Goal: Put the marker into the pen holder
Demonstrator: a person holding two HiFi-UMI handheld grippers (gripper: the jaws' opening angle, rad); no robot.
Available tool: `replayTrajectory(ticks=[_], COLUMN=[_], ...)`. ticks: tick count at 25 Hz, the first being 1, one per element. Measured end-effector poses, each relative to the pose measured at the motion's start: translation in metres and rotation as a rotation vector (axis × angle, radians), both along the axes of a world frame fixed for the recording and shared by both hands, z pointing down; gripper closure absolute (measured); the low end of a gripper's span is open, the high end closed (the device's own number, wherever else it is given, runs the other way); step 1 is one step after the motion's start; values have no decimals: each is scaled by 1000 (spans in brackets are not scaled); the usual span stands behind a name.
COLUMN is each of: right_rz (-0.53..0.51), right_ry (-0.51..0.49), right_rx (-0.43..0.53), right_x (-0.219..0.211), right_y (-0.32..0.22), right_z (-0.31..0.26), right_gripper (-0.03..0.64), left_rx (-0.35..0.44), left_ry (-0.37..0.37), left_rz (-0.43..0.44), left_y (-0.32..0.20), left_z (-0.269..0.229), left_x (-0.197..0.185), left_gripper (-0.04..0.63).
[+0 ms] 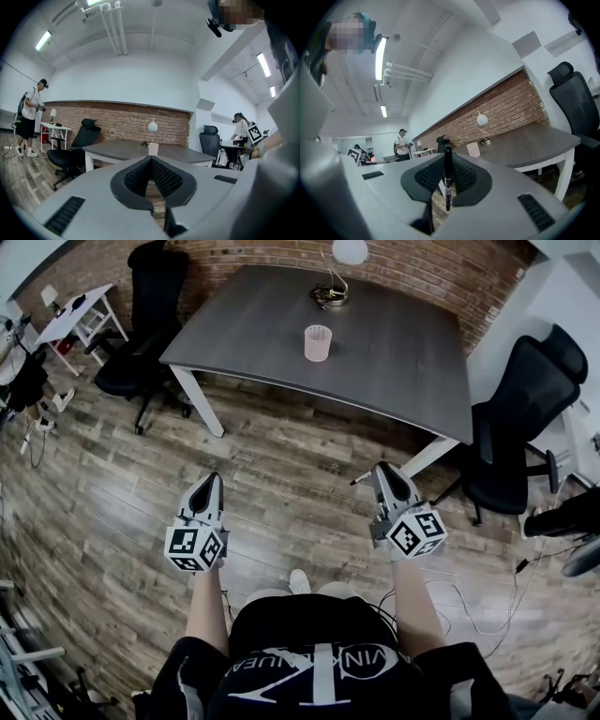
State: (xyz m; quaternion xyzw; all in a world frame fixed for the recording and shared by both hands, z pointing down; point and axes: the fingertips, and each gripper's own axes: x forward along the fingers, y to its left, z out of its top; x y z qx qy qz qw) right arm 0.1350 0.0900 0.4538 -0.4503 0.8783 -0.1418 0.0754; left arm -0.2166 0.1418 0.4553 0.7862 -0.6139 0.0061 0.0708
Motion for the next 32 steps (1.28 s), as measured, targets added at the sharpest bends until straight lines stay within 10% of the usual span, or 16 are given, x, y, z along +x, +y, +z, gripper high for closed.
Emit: replayTrajectory(ticks=[32], right_rz=[4], right_ry=[-73], right_rx=[5], right_x=[-28], right_y=[-78], right_z=[-5], right_gripper=[565], left_rx=[-14], left_ry=[9], left_rz=[-52], left_y=[-52], left_z=[11], left_x=[-38], left_gripper=[581])
